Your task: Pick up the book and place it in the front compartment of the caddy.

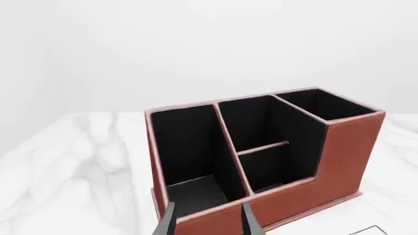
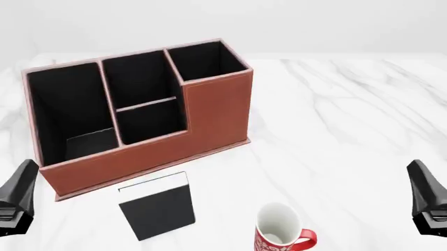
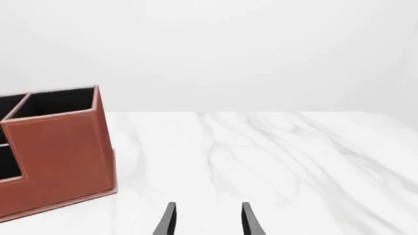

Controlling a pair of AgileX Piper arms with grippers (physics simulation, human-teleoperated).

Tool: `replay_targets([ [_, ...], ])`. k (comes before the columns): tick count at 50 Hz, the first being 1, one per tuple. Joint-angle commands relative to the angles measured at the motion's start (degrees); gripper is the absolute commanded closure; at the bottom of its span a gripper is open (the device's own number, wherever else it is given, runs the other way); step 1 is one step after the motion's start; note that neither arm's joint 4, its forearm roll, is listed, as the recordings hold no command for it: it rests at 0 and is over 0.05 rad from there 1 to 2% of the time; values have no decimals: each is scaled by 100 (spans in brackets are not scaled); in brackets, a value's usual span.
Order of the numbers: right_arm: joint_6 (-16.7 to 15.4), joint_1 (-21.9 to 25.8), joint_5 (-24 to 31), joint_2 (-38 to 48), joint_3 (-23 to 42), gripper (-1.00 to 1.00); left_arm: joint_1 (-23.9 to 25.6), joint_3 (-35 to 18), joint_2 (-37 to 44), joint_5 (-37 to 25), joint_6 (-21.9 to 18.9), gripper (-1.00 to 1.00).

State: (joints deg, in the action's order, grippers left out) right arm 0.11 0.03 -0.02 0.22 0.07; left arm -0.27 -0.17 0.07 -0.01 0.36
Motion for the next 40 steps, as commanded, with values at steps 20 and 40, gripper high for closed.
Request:
replay_targets([
  [20,11,54,5,31,14,-100,147,2,121,-12,-249,-100],
  [40,11,54,4,31,14,-100,1916,-2001,1685,-1549,-1522,-100],
])
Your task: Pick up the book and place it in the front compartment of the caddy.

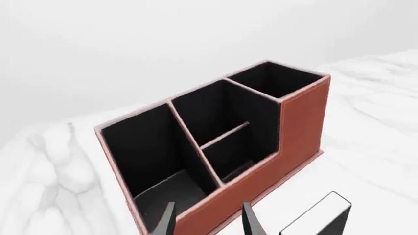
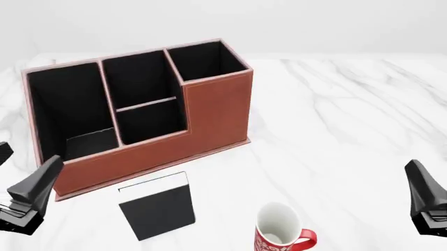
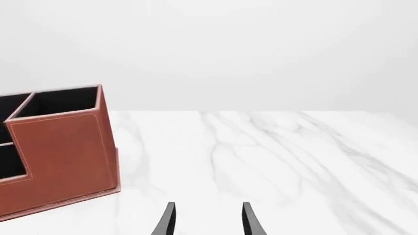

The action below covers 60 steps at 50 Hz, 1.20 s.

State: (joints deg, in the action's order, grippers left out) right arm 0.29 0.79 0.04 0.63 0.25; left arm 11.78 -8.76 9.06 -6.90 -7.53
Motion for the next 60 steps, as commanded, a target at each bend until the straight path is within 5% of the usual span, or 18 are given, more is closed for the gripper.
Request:
replay_targets([
  [1,-7,-21,-2,-9,-4,-100,700,-1183,883,-885,-1027,-100],
  [3,-6,-22,-2,-10,-4,-100,709,-1409,978,-1038,-930,-100],
  [12,-7,-20,-2,-10,-4,-100,1247,-2280,1395,-2112,-1844,-100],
  [28,-6,-22,-2,-9,-4,-100,2202,-3550,2337,-3413,-1760,-100],
  [32,-6,-21,-2,-10,-4,-100,2623,-3736,2515,-3656,-1743,-100],
  [60,-8,-22,-2,-10,-4,-100,3012,-4203,3254,-4110,-1988,-100],
])
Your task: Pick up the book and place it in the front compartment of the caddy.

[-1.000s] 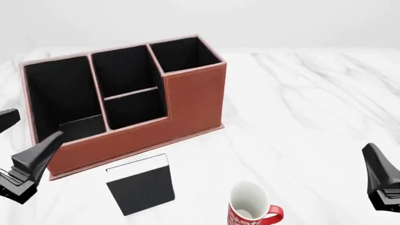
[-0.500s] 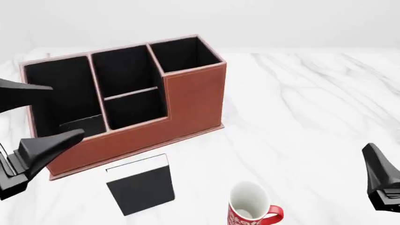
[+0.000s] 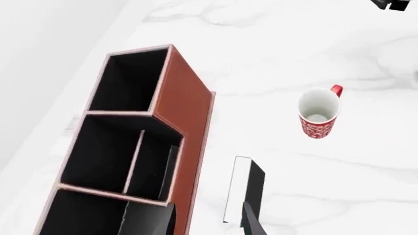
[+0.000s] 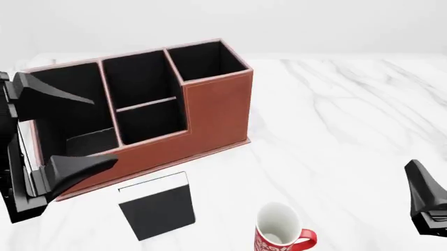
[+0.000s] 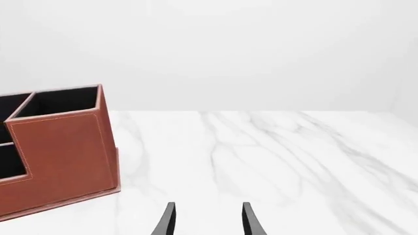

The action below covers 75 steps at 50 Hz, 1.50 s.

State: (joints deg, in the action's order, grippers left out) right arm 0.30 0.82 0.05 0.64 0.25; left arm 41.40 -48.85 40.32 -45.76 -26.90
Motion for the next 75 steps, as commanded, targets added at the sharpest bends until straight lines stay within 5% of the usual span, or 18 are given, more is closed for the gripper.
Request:
replay_targets([
  [1,-9,-25,-2,-11,-4,-100,66,-177,171,-220,-61,-100],
  [17,-7,-25,-2,-11,-4,-100,349,-43,576,-318,343,-100],
  [75,-7,-24,-2,-11,-4,-100,4,580,951,71,290,-100],
])
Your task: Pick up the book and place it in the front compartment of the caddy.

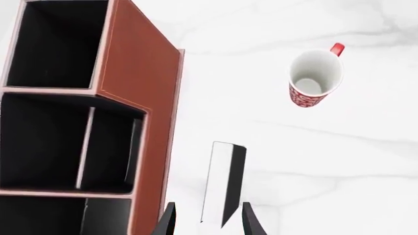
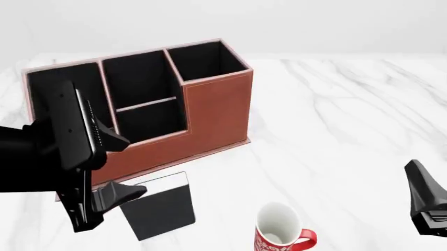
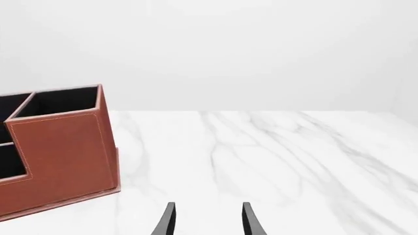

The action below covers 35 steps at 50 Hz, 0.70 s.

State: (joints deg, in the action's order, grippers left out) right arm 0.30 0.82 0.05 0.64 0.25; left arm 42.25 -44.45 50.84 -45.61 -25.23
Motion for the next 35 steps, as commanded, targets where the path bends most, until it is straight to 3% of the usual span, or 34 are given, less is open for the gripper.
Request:
replay_targets([
  [1,-5,-24,-2,-12,-4,-100,-80,155,-96,66,125,-100],
  [35,-7,-24,-2,-12,-4,-100,-5,387,114,318,208,-100],
])
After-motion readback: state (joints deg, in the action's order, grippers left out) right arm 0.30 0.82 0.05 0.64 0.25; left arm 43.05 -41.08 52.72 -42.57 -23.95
